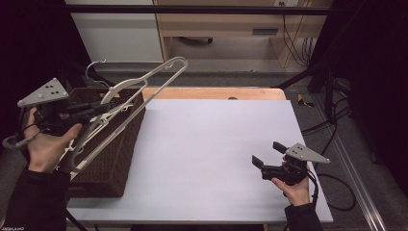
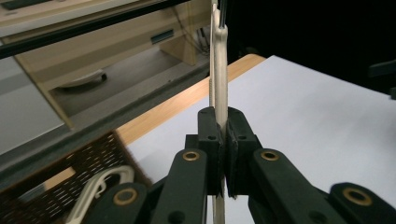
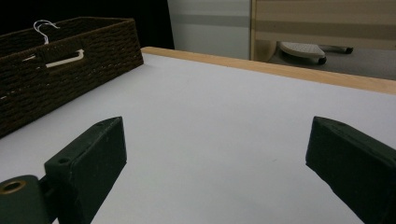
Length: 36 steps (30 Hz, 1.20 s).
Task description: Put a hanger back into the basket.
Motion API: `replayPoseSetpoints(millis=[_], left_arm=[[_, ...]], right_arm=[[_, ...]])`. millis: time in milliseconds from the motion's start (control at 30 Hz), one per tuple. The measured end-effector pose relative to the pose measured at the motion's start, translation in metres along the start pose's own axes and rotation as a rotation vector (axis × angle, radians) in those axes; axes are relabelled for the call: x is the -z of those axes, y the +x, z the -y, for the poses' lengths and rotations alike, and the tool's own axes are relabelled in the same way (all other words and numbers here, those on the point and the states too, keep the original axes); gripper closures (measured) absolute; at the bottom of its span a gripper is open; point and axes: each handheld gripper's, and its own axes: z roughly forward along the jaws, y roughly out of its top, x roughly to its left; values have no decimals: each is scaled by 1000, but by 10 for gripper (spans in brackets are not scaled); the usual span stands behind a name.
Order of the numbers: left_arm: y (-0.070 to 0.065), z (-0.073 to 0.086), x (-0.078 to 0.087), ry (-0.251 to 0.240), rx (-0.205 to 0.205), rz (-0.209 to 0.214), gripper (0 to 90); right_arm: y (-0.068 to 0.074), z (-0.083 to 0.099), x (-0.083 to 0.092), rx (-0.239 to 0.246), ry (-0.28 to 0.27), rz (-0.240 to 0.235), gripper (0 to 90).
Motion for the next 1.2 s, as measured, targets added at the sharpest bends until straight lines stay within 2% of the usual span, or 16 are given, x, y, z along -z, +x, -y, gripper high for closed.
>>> replayPoseSetpoints(millis=[133, 167, 200, 300, 367, 533, 600, 633, 667, 767, 800, 1033, 1100, 1200], left_arm=[[21, 9, 3, 27, 0, -16, 864], [21, 9, 3, 27, 0, -16, 864], [29, 15, 3, 37, 2, -16, 864], [37, 21, 4, 39, 4, -20, 864], [47, 31, 5, 56, 24, -23, 864], [59, 43, 7, 76, 30, -28, 864], [69, 51, 9, 99, 40, -38, 864], [69, 51, 9, 99, 40, -38, 864], [76, 58, 10, 114, 53, -52, 863], [82, 65, 11, 130, 72, -64, 863], [88, 72, 12, 145, 85, -73, 864], [102, 91, 14, 184, 126, -92, 864], [108, 100, 16, 200, 148, -109, 863], [110, 105, 16, 199, 154, -109, 863]], right_arm=[[0, 0, 0, 0, 0, -1, 55], [0, 0, 0, 1, 0, -2, 55], [0, 0, 0, 4, 6, -3, 55], [0, 0, 0, 4, 7, -4, 54], [1, 0, 0, 8, 11, -7, 52], [1, 0, -1, 9, 13, -10, 52], [1, 0, -2, 9, 15, -10, 51], [2, 0, -1, 7, 16, -12, 51], [2, 0, -2, 7, 15, -15, 51], [2, 1, -2, 10, 16, -14, 51], [2, 1, -3, 10, 18, -14, 51], [1, 1, -3, 6, 23, -15, 51], [1, 2, -4, 8, 23, -18, 51], [1, 2, -4, 7, 23, -17, 51]])
